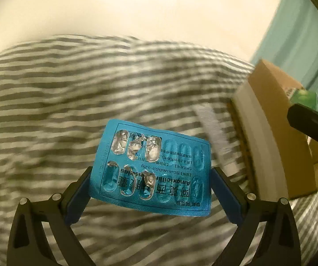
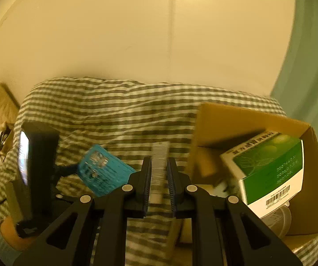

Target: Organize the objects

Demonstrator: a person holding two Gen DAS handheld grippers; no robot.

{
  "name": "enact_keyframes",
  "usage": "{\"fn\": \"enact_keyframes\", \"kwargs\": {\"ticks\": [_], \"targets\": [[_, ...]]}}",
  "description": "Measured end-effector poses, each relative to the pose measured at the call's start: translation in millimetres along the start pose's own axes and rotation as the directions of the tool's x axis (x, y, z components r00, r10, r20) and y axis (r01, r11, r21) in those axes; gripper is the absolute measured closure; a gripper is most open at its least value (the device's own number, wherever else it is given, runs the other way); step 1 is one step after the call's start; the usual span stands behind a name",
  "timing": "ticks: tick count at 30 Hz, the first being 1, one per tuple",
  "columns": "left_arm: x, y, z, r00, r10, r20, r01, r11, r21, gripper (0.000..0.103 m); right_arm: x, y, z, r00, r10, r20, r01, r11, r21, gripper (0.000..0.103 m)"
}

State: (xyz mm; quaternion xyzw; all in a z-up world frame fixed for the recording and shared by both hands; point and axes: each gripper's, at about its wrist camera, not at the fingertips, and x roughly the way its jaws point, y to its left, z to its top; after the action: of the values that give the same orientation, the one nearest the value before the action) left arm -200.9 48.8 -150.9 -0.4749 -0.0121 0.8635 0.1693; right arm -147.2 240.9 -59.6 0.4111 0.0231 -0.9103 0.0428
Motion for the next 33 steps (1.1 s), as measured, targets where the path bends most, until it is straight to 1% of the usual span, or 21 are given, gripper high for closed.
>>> {"fn": "enact_keyframes", "kwargs": {"ticks": [3,5,7,8,10,11,13,14,16,17,19,21,24,27,29,32,33], "targets": [[-20.4,25.1,-4.1,0.995,0.102,0.023,-0.101,0.994,-0.037,0.002,-2.4,22.9,1.5,1.0,0.017,0.001,-0.017,0.999,-0.042,0.089],[-29.1,39.2,-5.7,0.99,0.137,0.033,-0.135,0.989,-0.065,0.002,1.8,35.4,0.1,1.0,0.03,-0.009,-0.031,0.998,-0.063,0.089],[-29.4,50.2,-9.2,0.983,0.178,0.043,-0.175,0.982,-0.078,0.002,15.2,46.1,-0.8,0.998,0.045,-0.034,-0.048,0.997,-0.066,0.087],[-33.4,54.7,-16.7,0.979,0.196,0.047,-0.192,0.978,-0.078,0.002,26.8,51.0,-2.3,0.997,0.05,-0.06,-0.054,0.996,-0.064,0.083],[-29.1,60.9,-21.7,0.972,0.23,0.054,-0.226,0.971,-0.078,0.002,49.1,55.4,-4.9,0.995,0.009,-0.096,-0.016,0.998,-0.067,0.053],[-27.5,62.9,-24.8,0.969,0.239,0.055,-0.234,0.969,-0.082,0.002,62.3,56.7,-6.0,0.993,-0.029,-0.112,0.02,0.997,-0.076,0.049],[-27.4,66.5,-33.0,0.97,0.236,0.054,-0.23,0.969,-0.093,0.002,83.0,55.1,-8.9,0.986,-0.092,-0.142,0.08,0.993,-0.088,0.047],[-24.5,68.9,-34.6,0.973,0.225,0.051,-0.219,0.971,-0.1,0.002,94.6,49.8,-10.4,0.977,-0.132,-0.164,0.117,0.988,-0.099,0.047],[-21.6,67.2,-35.1,0.975,0.216,0.046,-0.211,0.973,-0.098,0.002,109.0,48.1,-14.2,0.968,-0.177,-0.179,0.155,0.98,-0.128,0.047],[-19.8,67.2,-35.1,0.977,0.21,0.044,-0.206,0.974,-0.093,0.002,118.1,48.1,-16.7,0.961,-0.192,-0.2,0.165,0.976,-0.142,0.046],[-13.5,64.2,-32.5,0.978,0.205,0.039,-0.201,0.975,-0.09,0.002,131.8,51.3,-20.8,0.948,-0.237,-0.212,0.2,0.963,-0.183,0.038],[-14.7,63.7,-33.6,0.978,0.206,0.036,-0.202,0.975,-0.087,0.002,140.5,56.5,-23.3,0.938,-0.279,-0.204,0.231,0.945,-0.23,0.034],[-18.3,64.7,-33.7,0.977,0.21,0.042,-0.205,0.974,-0.095,0.002,143.8,55.7,-24.3,0.934,-0.293,-0.202,0.243,0.94,-0.241,0.034],[-25.8,66.3,-35.0,0.977,0.209,0.053,-0.203,0.974,-0.101,0.002,136.9,56.0,-27.4,0.93,-0.305,-0.204,0.251,0.934,-0.255,0.034],[-28.2,67.2,-36.0,0.977,0.207,0.054,-0.201,0.974,-0.107,0.002,125.7,58.8,-32.6,0.922,-0.32,-0.219,0.264,0.931,-0.251,0.034],[-29.4,68.6,-37.6,0.978,0.203,0.051,-0.196,0.974,-0.111,0.002,119.4,61.0,-38.1,0.901,-0.34,-0.27,0.279,0.93,-0.238,0.034],[-30.1,68.9,-37.9,0.979,0.198,0.051,-0.192,0.975,-0.111,0.002,118.1,60.4,-38.1,0.9,-0.335,-0.277,0.276,0.933,-0.229,0.034]]}}
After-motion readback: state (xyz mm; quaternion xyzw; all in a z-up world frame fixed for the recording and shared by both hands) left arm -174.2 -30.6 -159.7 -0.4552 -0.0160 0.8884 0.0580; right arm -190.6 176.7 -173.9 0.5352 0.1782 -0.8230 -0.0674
